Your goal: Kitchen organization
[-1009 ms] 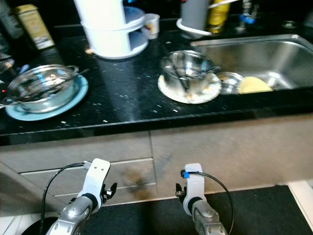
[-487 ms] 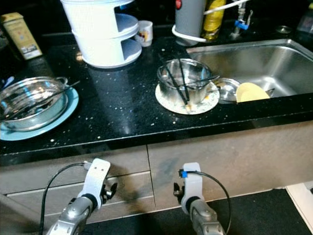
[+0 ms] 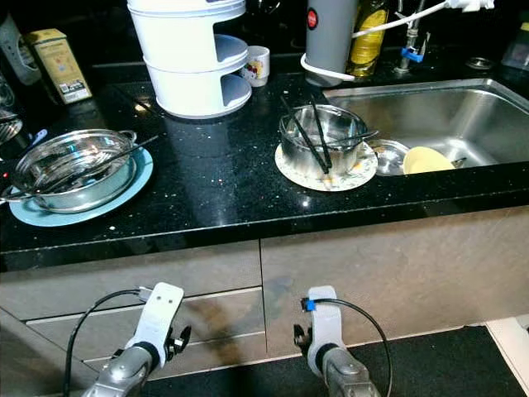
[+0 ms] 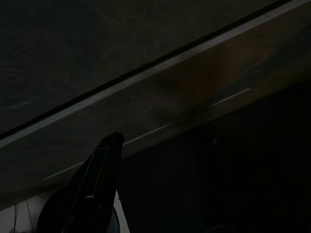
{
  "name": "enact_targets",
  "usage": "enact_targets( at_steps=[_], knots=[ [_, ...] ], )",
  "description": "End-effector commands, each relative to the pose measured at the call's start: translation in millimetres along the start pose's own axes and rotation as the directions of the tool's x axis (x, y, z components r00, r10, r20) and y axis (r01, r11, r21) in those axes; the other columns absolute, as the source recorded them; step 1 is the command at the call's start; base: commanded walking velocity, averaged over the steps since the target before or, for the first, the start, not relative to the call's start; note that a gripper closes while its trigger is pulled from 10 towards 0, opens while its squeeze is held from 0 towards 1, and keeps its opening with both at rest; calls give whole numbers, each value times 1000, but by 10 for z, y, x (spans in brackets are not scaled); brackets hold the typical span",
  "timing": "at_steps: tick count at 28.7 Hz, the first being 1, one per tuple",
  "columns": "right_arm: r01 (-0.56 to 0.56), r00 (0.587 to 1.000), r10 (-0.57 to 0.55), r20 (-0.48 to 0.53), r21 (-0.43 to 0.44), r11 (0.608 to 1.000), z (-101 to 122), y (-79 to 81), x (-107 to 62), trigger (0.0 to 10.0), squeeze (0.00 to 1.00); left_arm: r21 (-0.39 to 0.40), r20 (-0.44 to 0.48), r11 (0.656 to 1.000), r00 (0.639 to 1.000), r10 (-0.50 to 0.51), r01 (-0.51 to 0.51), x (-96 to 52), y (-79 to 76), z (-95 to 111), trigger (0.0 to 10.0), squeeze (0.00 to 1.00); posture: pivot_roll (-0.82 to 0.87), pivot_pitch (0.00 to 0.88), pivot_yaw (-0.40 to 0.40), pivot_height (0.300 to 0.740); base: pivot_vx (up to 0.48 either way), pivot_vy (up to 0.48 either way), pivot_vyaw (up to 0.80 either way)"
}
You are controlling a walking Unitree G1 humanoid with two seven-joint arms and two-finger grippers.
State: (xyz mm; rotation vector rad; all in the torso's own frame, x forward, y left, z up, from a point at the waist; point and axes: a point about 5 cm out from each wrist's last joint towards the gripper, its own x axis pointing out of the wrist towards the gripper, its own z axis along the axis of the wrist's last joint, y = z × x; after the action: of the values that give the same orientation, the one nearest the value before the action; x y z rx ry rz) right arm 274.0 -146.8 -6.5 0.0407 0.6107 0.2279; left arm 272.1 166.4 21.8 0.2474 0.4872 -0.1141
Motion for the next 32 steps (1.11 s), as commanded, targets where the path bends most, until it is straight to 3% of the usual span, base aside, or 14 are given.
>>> enact_targets(
  at_steps=[1,3,12,16,22,24,26,29,32],
  knots=[
    [-12,998,11,-64,-7,1000,-124,13,-8,10000,0,-8,-42,1000,999,-20,20,-12,-45,-118,10000,0,-58,180,19,740,0,0,0],
    [-7,986,2,-169,-32,999,-304,-40,-33,10000,0,-15,-113,999,993,-35,33,-10,-98,-329,10000,0,-66,180,16,740,0,0,0],
    [85,973,-94,-209,-49,995,-434,-138,-54,10000,0,22,-259,999,965,-39,46,-97,-232,-754,10000,0,-77,181,-2,740,0,0,0],
    [103,980,-110,-165,-45,994,-332,-142,-26,10000,0,-46,-194,997,979,-62,54,-90,-277,-674,10000,0,-76,182,-16,740,0,0,0],
    [123,982,-133,-134,-80,989,-294,-220,-42,10000,0,-100,-193,994,980,-57,39,-119,-284,-690,10000,0,-70,186,-52,740,0,0,0],
    [153,988,-155,-28,-73,986,-131,-264,-36,10000,0,-168,-166,986,986,-36,7,-145,-277,-657,10000,0,-65,190,-68,740,0,0,0],
    [157,987,-158,-13,-69,985,-107,-269,-35,10000,0,-176,-161,984,986,-32,3,-147,-278,-653,10000,0,-65,190,-68,740,0,0,0],
    [134,991,-134,11,-84,987,-37,-235,-34,10000,0,-179,-150,984,989,-7,-20,-161,-255,-639,10000,0,-61,190,-88,740,0,0,0],
    [83,993,-72,96,-109,991,131,-124,-79,10000,0,-187,-95,982,995,23,-41,-199,-199,-554,10000,0,-58,188,-85,740,0,0,0]
  ],
)
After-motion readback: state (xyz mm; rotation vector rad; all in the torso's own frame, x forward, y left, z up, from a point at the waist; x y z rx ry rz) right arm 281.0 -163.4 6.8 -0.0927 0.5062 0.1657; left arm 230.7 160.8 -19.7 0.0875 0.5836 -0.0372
